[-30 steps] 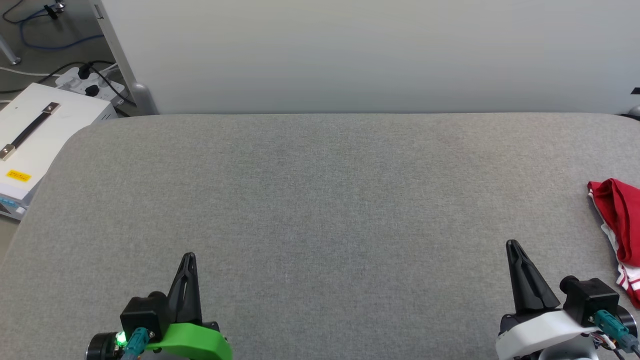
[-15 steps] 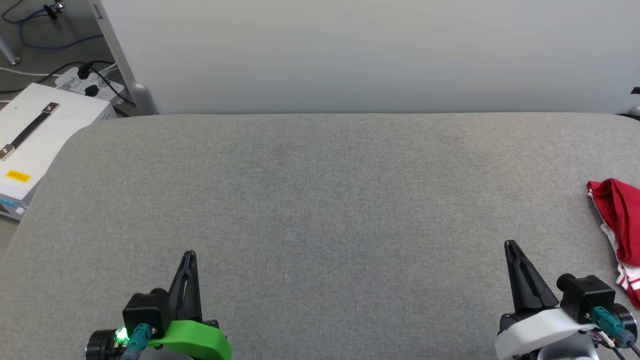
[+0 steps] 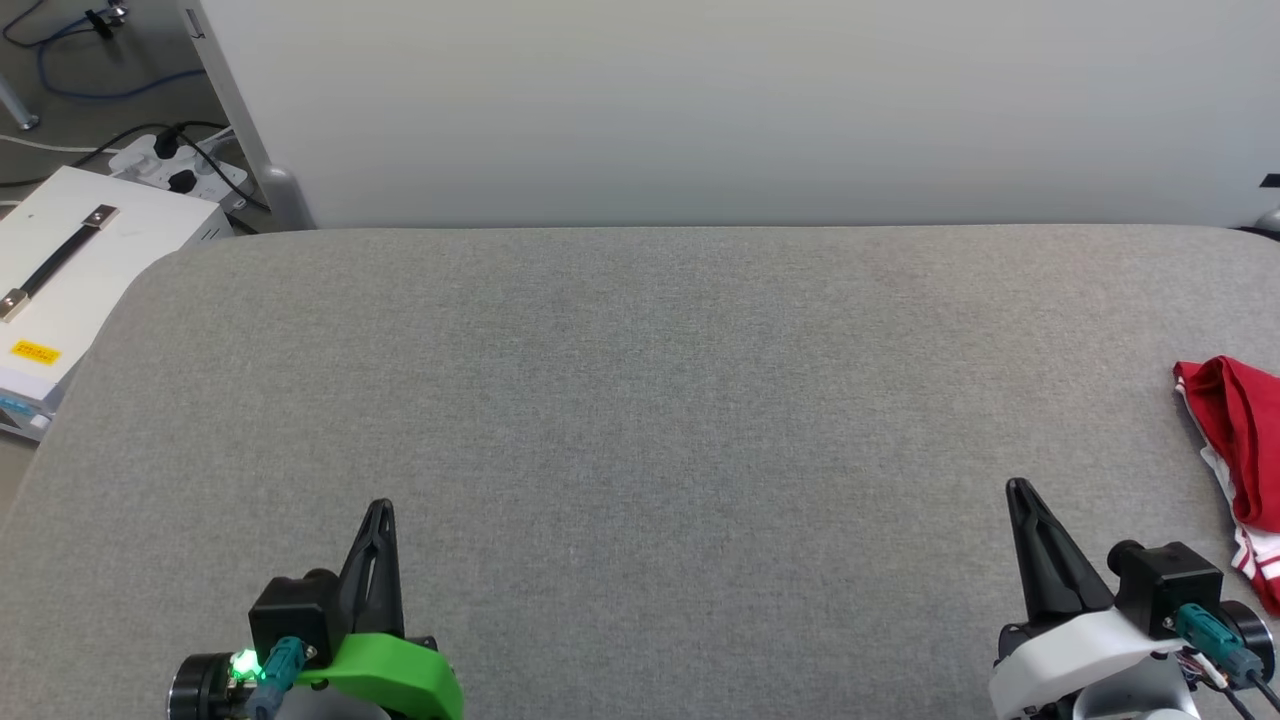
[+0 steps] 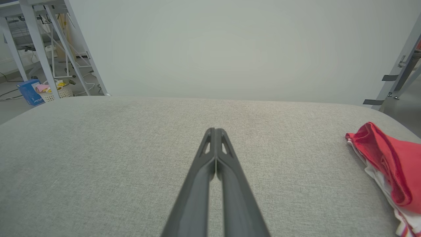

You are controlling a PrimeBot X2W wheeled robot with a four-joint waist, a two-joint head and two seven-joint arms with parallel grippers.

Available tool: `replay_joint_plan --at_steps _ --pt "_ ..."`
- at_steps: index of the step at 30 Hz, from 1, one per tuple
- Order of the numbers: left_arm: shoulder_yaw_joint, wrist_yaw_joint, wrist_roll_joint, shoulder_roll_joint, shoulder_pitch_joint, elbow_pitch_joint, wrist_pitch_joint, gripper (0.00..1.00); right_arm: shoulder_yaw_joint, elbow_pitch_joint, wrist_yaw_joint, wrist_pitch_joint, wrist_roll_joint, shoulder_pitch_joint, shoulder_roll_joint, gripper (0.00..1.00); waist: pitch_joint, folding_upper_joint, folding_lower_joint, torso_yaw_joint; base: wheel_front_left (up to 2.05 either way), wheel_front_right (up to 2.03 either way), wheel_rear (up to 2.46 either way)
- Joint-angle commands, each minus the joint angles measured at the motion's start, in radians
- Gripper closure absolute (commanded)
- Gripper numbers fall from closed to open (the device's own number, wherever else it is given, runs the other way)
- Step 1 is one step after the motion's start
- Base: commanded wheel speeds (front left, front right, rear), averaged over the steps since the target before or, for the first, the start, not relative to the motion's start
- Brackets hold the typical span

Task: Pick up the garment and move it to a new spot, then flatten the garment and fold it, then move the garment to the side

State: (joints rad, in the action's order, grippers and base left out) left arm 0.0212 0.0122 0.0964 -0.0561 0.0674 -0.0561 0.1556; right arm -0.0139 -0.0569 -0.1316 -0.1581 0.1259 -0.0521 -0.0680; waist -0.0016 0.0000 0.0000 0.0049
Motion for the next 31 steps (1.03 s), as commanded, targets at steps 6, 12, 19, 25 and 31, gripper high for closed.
replay_joint_plan --at_steps 6,12,19,25,31 --pt "-0.006 -0.005 -0.014 0.003 -0.026 0.008 -0.016 1.00 0.002 0.013 0.000 0.017 -0.020 0.020 0.004 1.00 0.000 0.0000 0.0000 0.000 0.00 0.00 0.00" --pt "-0.007 -0.006 -0.021 0.003 -0.030 0.012 -0.028 1.00 0.003 0.017 0.000 0.029 -0.030 0.023 0.005 1.00 0.000 0.0000 0.0000 -0.001 0.00 0.00 0.00" --pt "-0.009 -0.006 -0.029 0.003 -0.034 0.017 -0.042 1.00 0.004 0.021 0.001 0.043 -0.040 0.026 0.006 1.00 0.000 0.0000 0.0000 -0.001 0.00 0.00 0.00" --pt "-0.010 -0.007 -0.037 0.004 -0.037 0.021 -0.054 1.00 0.006 0.025 0.001 0.056 -0.049 0.029 0.007 1.00 0.001 0.0000 0.0000 -0.002 0.00 0.00 0.00" --pt "-0.011 -0.008 -0.044 0.004 -0.041 0.025 -0.066 1.00 0.007 0.029 0.001 0.068 -0.058 0.031 0.009 1.00 0.001 0.0000 0.0000 -0.002 0.00 0.00 0.00"
